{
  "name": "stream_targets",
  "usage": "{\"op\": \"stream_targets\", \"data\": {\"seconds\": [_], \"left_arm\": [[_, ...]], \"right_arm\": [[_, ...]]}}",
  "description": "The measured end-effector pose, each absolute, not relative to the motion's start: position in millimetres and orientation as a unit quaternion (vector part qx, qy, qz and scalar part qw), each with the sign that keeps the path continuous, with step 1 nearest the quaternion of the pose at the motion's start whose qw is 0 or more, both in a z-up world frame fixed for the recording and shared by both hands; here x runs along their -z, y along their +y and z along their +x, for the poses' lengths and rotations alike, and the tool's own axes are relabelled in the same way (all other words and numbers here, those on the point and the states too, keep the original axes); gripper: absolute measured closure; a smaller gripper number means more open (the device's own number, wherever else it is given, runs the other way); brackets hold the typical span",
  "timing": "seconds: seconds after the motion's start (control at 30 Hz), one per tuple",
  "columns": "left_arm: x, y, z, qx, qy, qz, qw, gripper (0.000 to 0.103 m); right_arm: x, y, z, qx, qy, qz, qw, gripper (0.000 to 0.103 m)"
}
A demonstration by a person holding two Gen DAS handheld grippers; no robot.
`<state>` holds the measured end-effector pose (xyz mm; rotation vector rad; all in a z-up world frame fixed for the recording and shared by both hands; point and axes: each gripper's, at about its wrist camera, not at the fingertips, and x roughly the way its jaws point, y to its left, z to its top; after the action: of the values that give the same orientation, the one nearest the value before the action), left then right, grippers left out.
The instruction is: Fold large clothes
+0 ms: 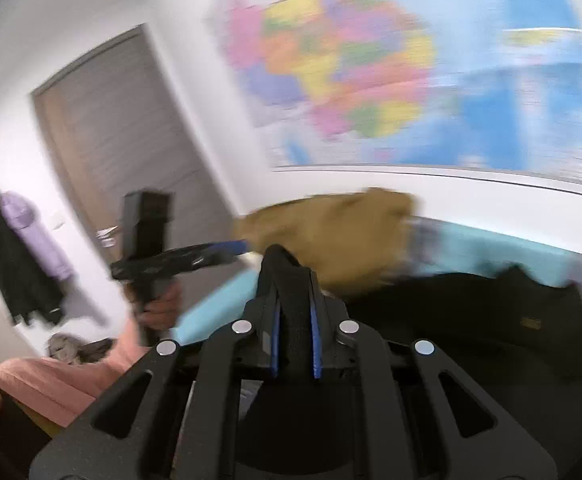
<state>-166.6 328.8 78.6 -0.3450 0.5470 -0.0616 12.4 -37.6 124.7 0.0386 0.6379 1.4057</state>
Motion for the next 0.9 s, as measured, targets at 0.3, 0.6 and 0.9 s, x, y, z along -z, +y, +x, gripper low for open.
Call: {"op": "stream_targets", "data": {"seconds": [0.3, 0.6, 0.9], "left_arm": [[11, 277, -106, 0.033, 0.400, -0.082, 0.912, 0.036], [32, 250, -70, 0.047, 0.429, -0.049, 0.901, 0.037], [42, 228, -24, 0.065, 0.444, -0.038, 0.893, 0.043]], "right_arm": [[7, -130, 99, -0.411, 0.469, -0.021, 0.781, 0.075], [15, -174, 67, -0.421, 0.417, 0.004, 0.805, 0.020], [35, -177, 70, -0.439, 0.421, 0.002, 0.794, 0.094]]}}
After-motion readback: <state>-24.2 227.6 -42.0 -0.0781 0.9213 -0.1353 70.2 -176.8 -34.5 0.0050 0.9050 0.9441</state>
